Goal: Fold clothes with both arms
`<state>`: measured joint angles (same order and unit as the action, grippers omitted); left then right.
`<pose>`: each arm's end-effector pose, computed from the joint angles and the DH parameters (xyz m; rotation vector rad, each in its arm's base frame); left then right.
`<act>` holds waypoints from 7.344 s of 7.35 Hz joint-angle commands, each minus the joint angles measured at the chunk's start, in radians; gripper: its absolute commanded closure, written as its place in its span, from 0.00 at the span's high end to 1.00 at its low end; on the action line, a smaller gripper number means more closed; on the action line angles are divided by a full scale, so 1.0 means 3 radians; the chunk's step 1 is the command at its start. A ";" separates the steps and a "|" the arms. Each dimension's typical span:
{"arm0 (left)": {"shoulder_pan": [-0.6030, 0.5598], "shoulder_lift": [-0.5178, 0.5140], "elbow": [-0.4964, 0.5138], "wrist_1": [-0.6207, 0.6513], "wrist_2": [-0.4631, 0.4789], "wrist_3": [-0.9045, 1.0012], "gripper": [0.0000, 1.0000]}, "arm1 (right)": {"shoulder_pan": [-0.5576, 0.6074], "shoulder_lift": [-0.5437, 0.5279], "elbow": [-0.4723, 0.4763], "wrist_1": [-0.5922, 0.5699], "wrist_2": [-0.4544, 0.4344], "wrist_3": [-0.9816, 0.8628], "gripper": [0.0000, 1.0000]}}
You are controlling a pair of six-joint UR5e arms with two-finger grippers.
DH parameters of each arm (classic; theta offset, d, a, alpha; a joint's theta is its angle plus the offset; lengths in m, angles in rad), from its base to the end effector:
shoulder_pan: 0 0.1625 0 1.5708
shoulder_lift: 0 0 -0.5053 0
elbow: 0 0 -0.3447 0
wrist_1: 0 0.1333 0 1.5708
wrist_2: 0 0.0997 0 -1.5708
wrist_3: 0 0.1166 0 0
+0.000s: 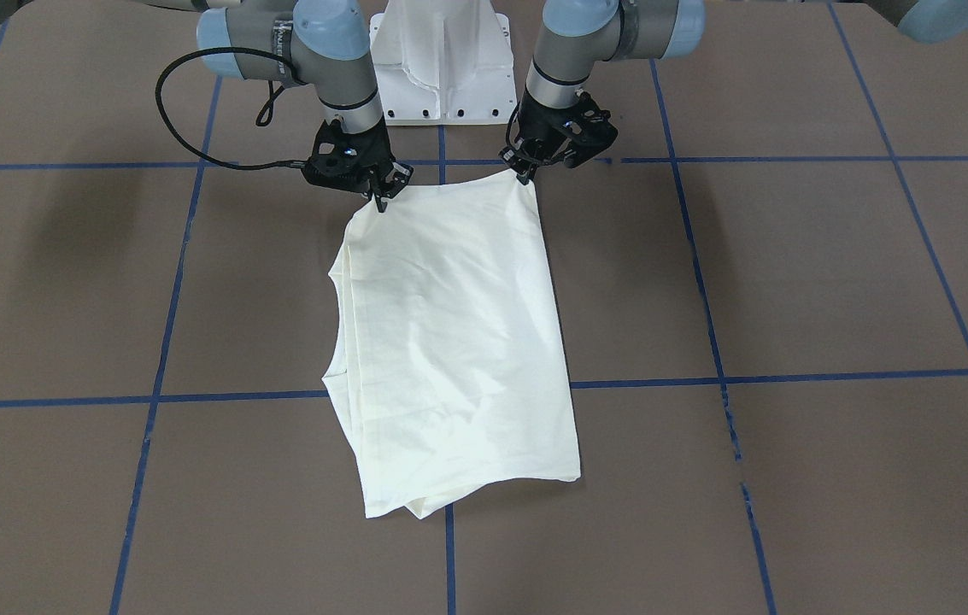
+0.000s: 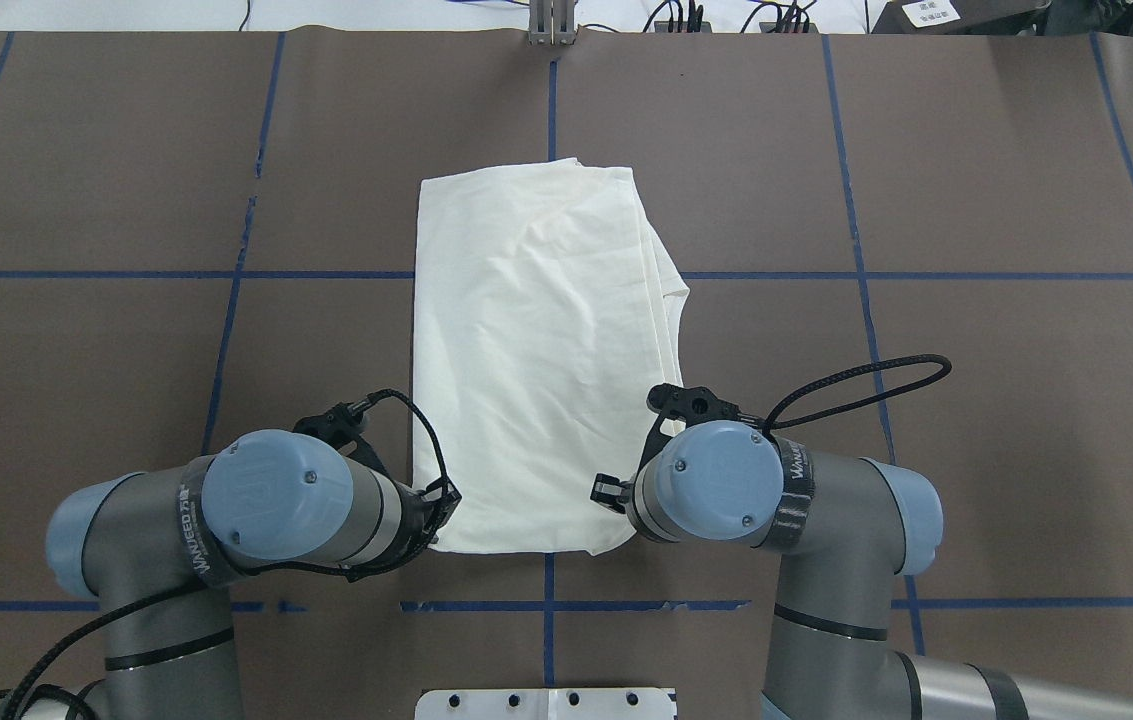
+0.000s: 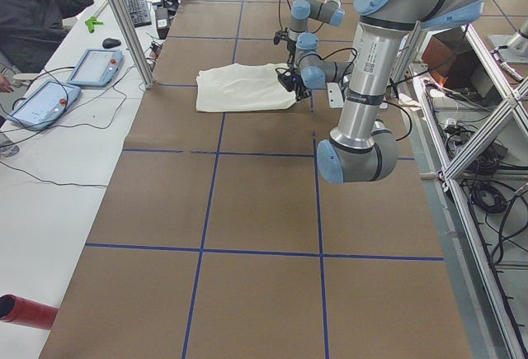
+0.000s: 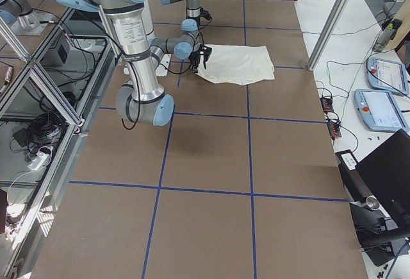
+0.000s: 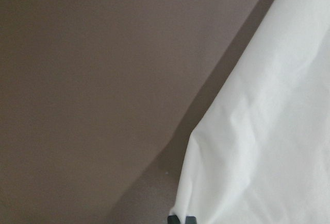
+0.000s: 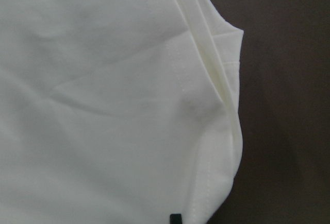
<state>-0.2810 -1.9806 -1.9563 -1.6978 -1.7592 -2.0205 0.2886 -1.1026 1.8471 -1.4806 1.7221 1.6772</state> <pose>0.5399 -0.2719 0.3695 -0.2556 0.9157 -0.5891 -0.5747 -0.2914 0.3834 -0.0663 -0.8460 0.3080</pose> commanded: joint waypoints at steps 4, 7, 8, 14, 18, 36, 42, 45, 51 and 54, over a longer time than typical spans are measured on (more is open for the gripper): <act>0.0466 0.0021 -0.0697 0.0467 0.0010 -0.0004 0.00 | -0.0144 -0.0349 0.0746 -0.0015 0.0416 0.0003 0.00; 0.0167 -0.0025 -0.0735 0.0480 0.0004 0.0188 0.00 | 0.0242 -0.0232 0.0679 0.0032 0.0395 -0.0063 0.00; -0.0094 -0.0060 -0.0715 0.0490 -0.0021 0.0337 0.00 | 0.0482 -0.0120 0.0588 0.0032 0.0411 -0.0134 0.00; -0.1313 -0.0736 0.0714 -0.0028 -0.0461 0.1013 0.00 | 0.1190 0.0958 -0.1225 0.0548 0.0549 -0.0395 0.00; -0.1400 -0.0827 0.1238 -0.0436 -0.0243 0.1094 1.00 | 0.1256 0.1129 -0.1943 0.1013 0.0549 -0.0431 1.00; -0.0817 -0.0352 0.1551 -0.2445 -0.0758 0.1085 1.00 | 0.1968 0.0889 -0.1448 0.0282 0.1408 -0.1372 1.00; -0.0485 -0.0066 0.1316 -0.2691 -0.0773 0.1070 1.00 | 0.2003 0.0883 -0.1448 0.0277 0.1408 -0.1372 1.00; -0.0480 0.0152 0.0954 -0.2670 -0.0915 0.1070 1.00 | 0.2054 0.0878 -0.1453 0.0277 0.1408 -0.1444 1.00; -0.1360 0.0706 0.0447 -0.2178 -0.1140 0.1904 1.00 | 0.2432 0.0083 -0.0856 0.0277 0.1413 -0.2473 1.00; -0.2348 0.0671 -0.0171 -0.0211 -0.1146 0.3763 1.00 | 0.2759 -0.0628 -0.0519 -0.0002 0.1413 -0.3571 1.00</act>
<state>-0.8629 -1.7751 -1.9405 -1.9854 -2.1026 -1.1262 1.0752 -1.2001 1.6421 -1.4300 2.1460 0.7610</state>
